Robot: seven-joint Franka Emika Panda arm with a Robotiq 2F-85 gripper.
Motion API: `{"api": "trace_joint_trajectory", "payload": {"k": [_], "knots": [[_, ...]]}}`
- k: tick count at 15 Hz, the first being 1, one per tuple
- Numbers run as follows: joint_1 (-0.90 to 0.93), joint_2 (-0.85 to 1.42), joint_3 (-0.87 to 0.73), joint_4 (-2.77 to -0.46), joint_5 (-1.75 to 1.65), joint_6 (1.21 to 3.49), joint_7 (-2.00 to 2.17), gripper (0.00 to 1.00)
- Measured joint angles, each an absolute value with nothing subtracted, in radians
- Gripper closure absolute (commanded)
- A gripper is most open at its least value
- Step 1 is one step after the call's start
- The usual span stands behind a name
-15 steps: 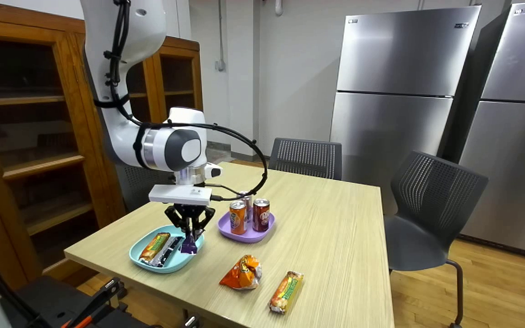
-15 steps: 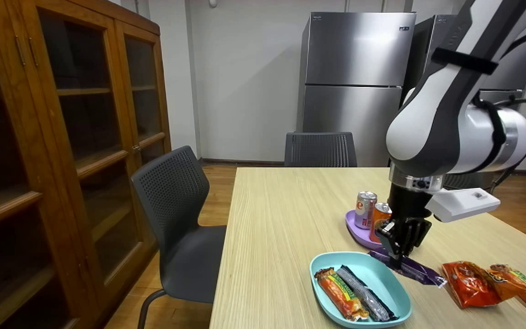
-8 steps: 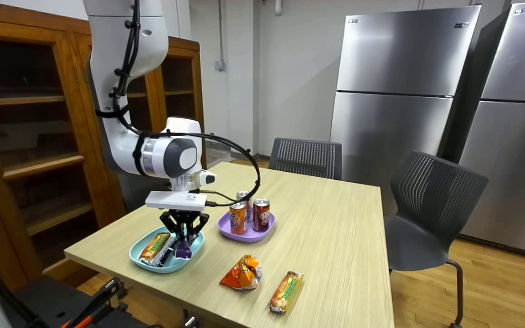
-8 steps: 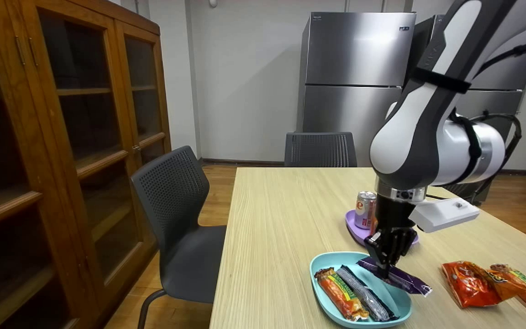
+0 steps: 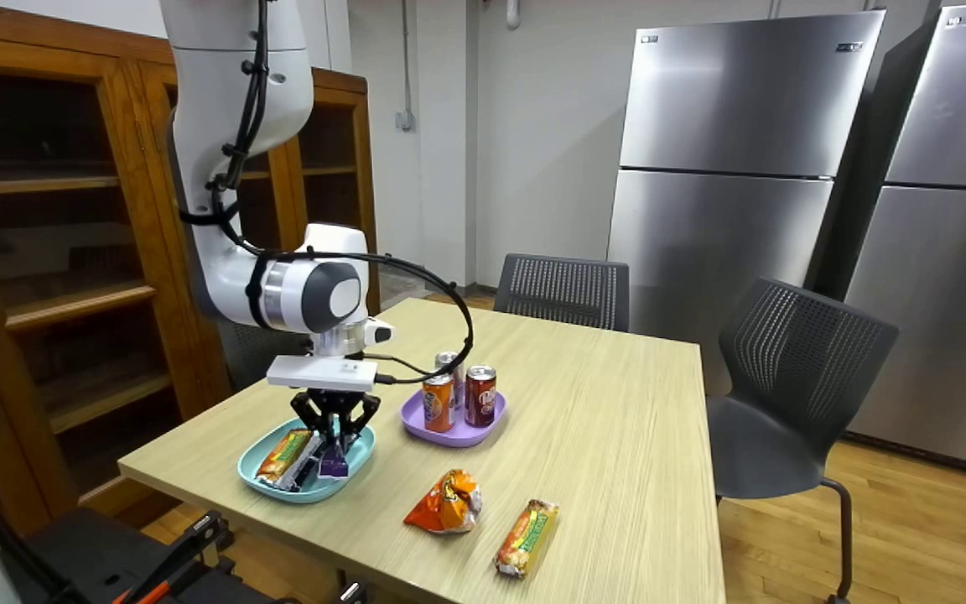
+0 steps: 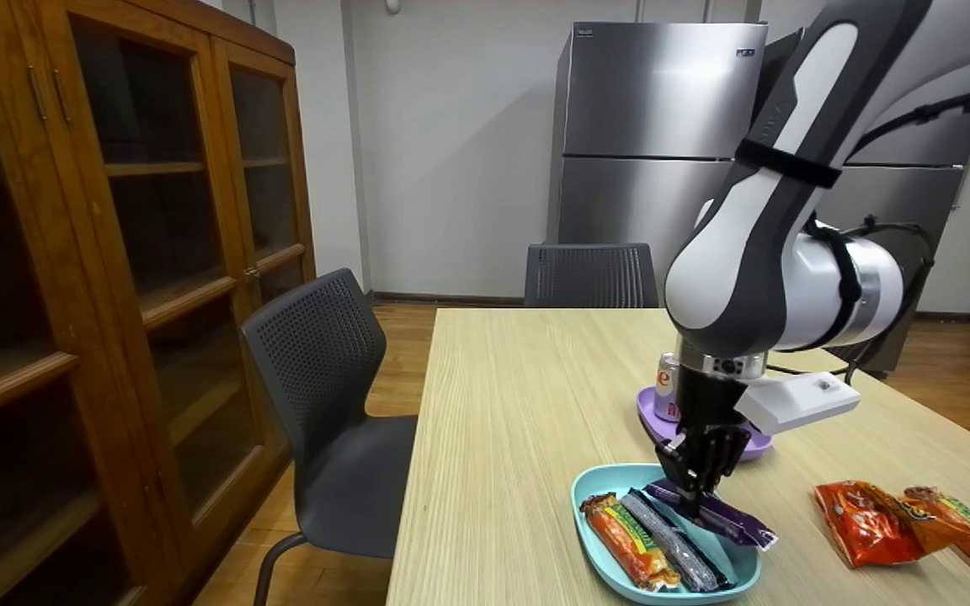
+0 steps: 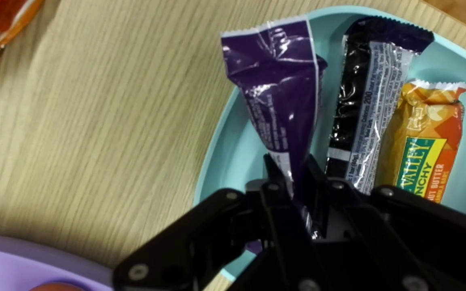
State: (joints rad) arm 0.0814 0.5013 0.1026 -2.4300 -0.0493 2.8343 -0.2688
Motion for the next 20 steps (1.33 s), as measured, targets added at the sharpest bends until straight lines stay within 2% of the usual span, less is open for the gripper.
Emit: {"api": "trace_joint_trajectory", "payload": {"k": [7, 20], "knots": [[0.071, 0.496, 0.107, -2.42, -0.049, 2.834, -0.269, 0.01], [-0.158, 0.367, 0.118, -2.44, -0.026, 2.834, -0.34, 0.0]]}}
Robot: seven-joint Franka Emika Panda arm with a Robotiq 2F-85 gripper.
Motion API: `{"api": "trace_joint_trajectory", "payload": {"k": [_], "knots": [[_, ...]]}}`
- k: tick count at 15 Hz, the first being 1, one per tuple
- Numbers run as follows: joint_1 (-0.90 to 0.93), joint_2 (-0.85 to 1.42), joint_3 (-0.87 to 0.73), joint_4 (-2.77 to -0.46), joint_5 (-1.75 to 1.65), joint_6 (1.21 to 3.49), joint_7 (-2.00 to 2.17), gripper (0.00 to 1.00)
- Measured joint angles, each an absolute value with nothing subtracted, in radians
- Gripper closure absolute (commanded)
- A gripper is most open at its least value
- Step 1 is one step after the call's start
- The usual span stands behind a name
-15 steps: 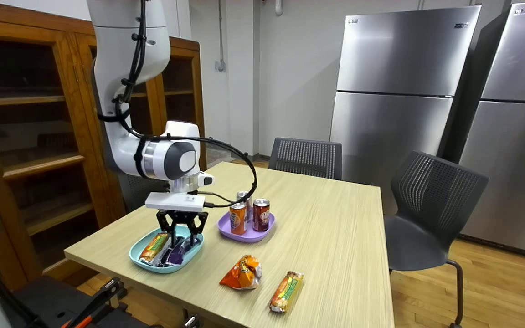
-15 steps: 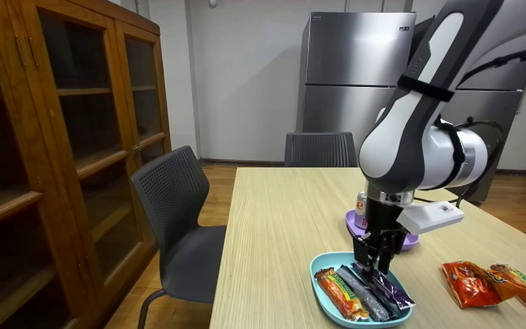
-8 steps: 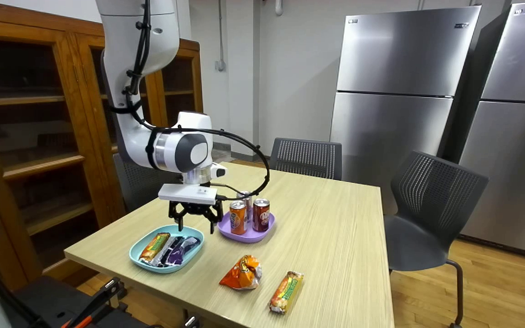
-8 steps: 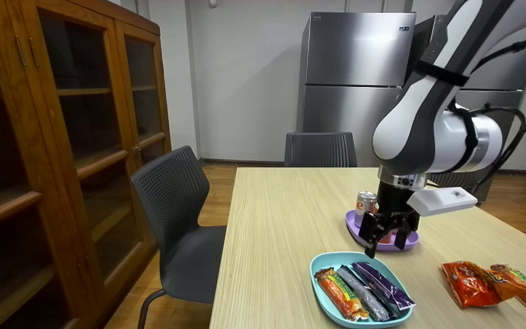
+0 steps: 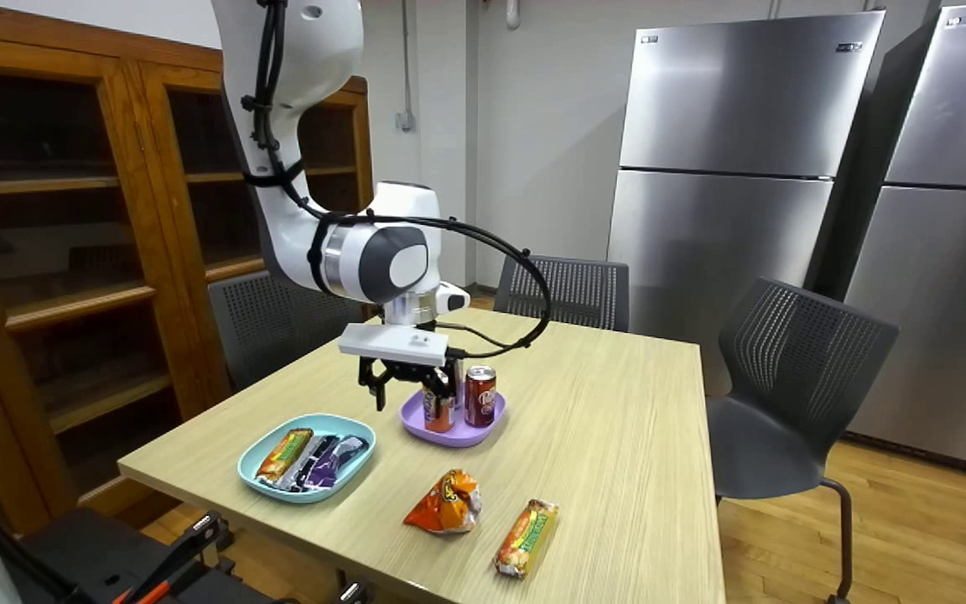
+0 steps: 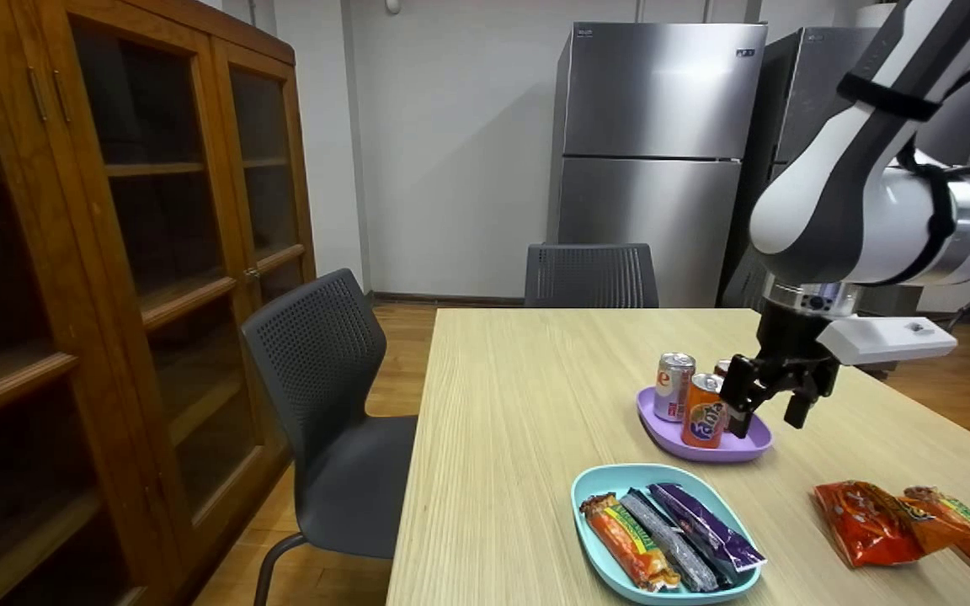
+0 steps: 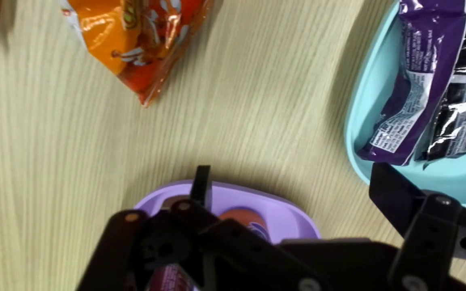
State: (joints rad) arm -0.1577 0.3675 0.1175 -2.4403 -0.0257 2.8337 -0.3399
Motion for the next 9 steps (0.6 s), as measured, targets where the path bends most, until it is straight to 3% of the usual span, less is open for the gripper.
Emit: {"api": "trace_joint_trajectory", "payload": {"k": [9], "knots": [[-0.305, 0.334, 0.082, -2.454, 0.018, 2.813, -0.448, 0.0]]}}
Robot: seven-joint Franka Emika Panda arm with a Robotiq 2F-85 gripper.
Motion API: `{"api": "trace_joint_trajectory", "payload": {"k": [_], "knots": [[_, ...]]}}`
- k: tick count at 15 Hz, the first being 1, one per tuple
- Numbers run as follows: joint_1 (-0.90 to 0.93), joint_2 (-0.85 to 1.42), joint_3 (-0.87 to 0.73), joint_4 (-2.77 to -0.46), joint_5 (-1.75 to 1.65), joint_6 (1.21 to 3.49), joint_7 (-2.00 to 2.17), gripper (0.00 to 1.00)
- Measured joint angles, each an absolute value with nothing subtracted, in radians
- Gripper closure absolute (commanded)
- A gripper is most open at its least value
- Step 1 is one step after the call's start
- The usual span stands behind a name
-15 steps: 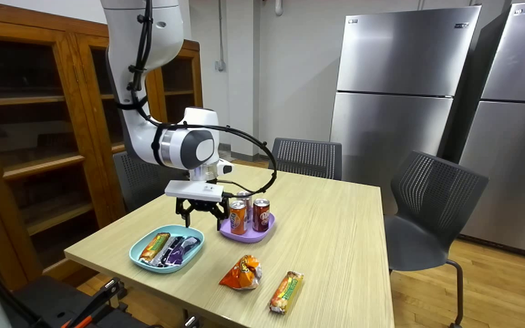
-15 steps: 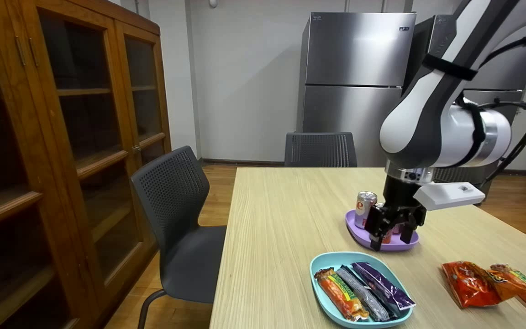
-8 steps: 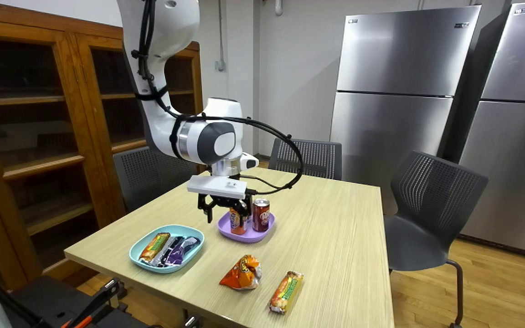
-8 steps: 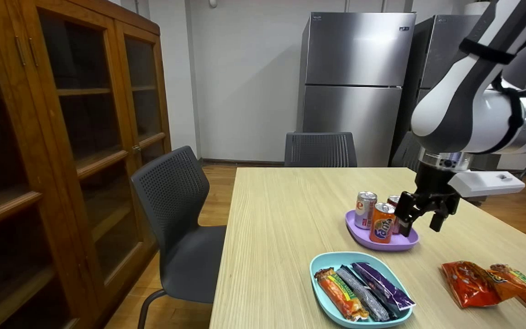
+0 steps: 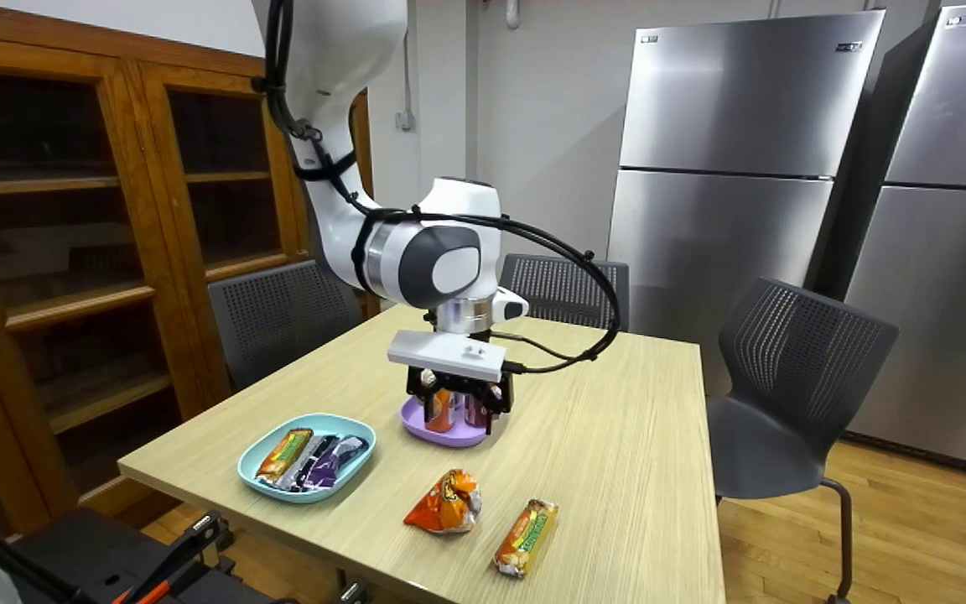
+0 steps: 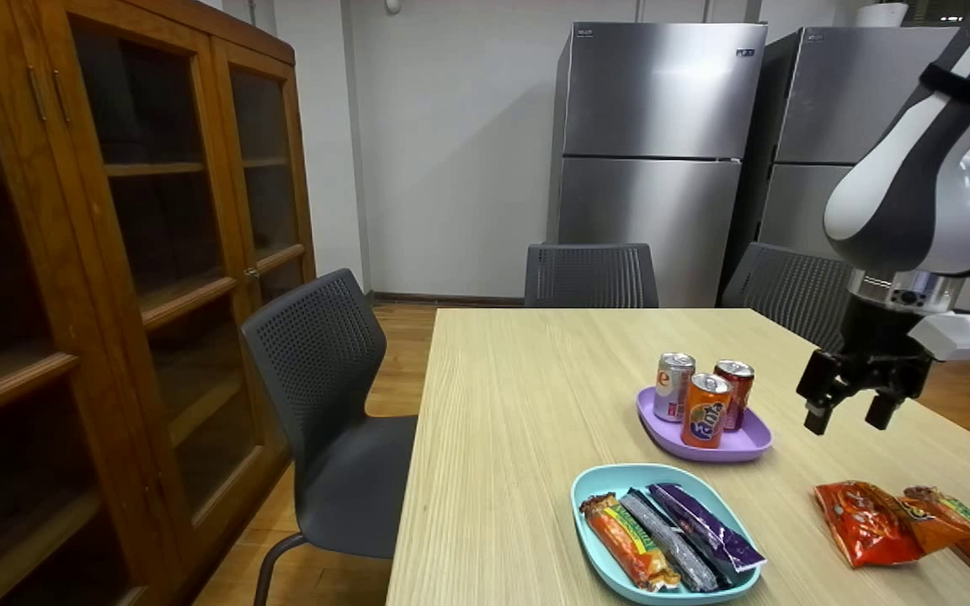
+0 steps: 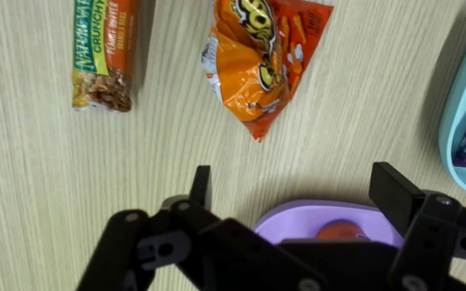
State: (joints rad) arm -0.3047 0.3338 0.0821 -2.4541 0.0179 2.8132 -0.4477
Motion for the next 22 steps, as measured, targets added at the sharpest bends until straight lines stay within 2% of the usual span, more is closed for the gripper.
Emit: {"api": "trace_joint_trajectory", "payload": {"k": [9, 22], "knots": [[-0.34, 0.356, -0.019, -2.423, 0.023, 2.779, -0.461, 0.0], [-0.295, 0.552, -0.129, -2.292, 0.0, 2.783, -0.306, 0.0]]}}
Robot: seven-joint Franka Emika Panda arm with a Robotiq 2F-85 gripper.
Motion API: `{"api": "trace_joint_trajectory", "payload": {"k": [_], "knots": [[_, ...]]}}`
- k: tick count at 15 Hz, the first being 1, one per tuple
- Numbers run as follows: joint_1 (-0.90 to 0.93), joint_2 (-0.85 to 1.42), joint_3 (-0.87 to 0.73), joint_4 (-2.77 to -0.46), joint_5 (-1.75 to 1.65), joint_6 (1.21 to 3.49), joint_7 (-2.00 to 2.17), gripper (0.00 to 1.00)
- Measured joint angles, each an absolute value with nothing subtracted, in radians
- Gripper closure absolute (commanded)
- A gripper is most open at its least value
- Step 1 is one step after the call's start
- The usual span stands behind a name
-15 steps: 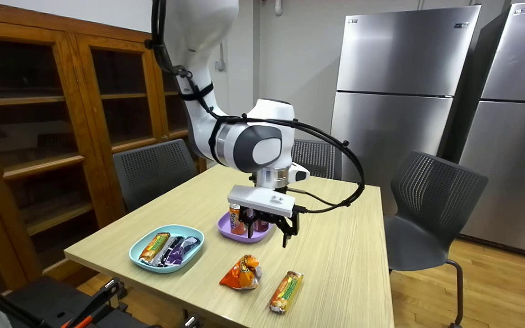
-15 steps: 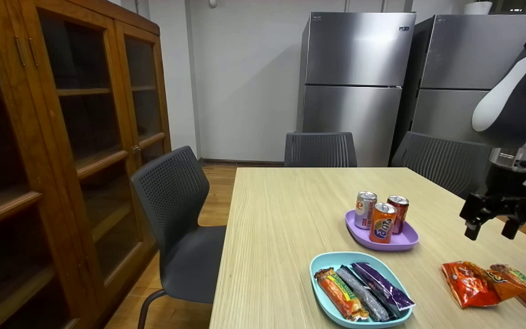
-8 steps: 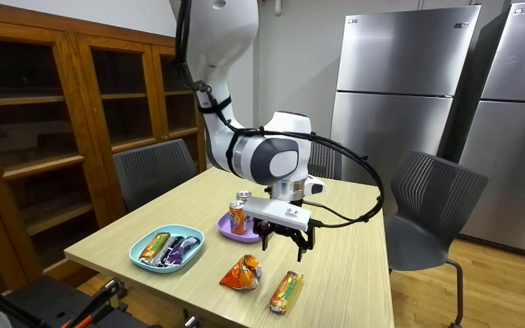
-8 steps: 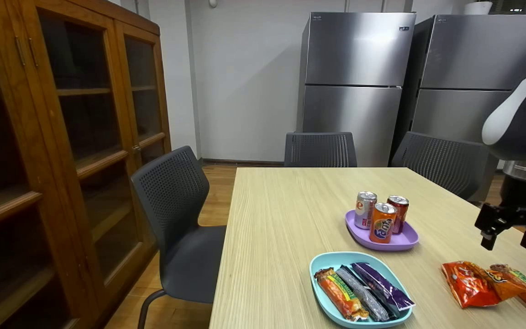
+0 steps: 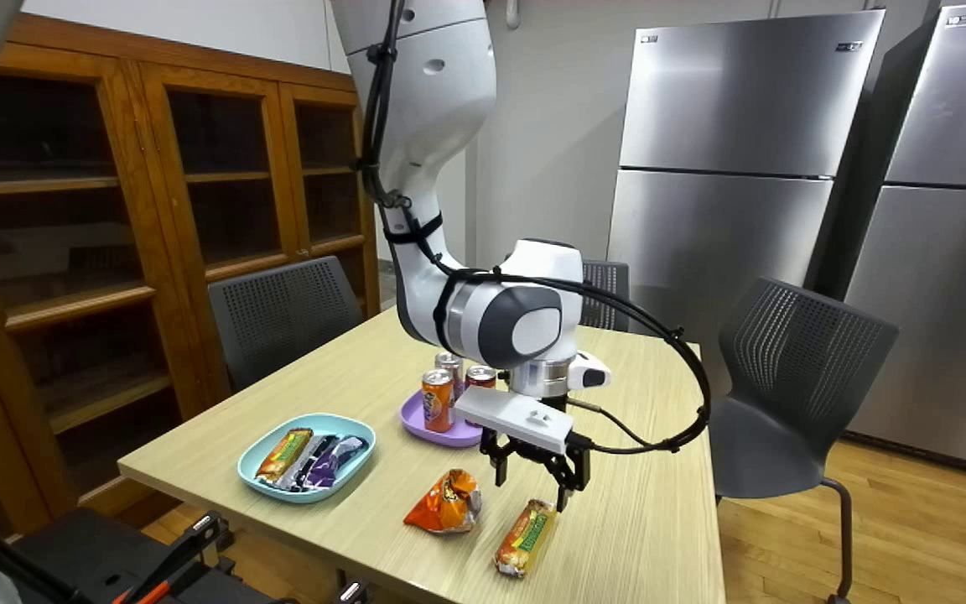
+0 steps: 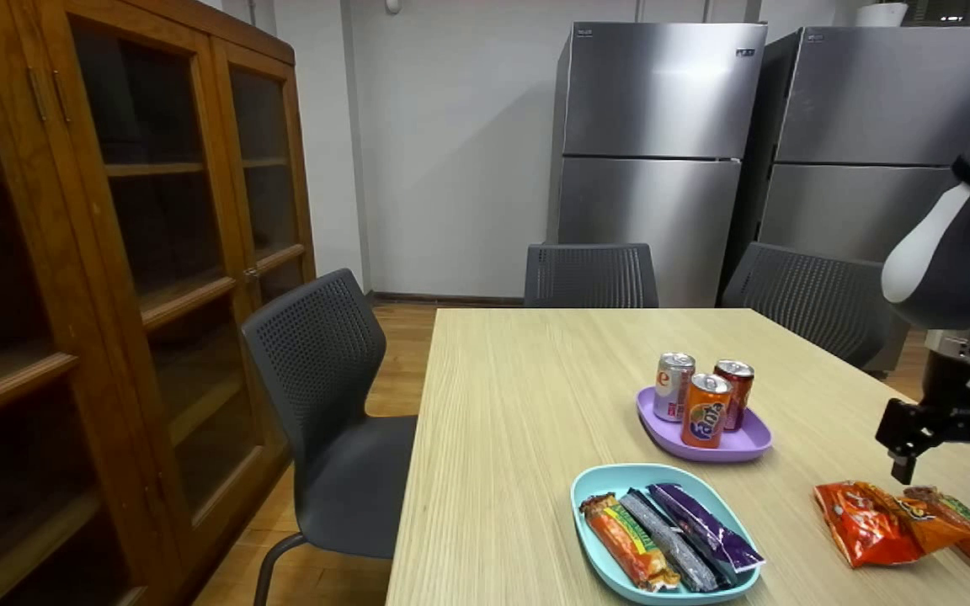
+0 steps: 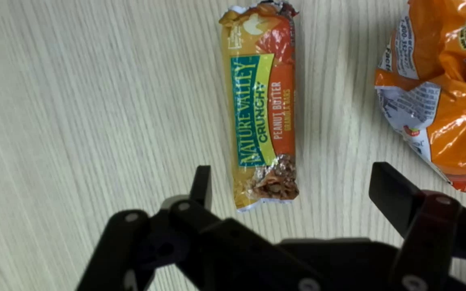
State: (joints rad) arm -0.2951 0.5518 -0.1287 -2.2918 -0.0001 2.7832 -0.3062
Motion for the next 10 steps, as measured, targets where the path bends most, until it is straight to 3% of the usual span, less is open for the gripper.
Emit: {"api": "trace_joint_trajectory", "payload": {"k": [10], "knots": [[-0.266, 0.621, -0.174, -2.263, 0.0, 2.787, -0.154, 0.0]]}}
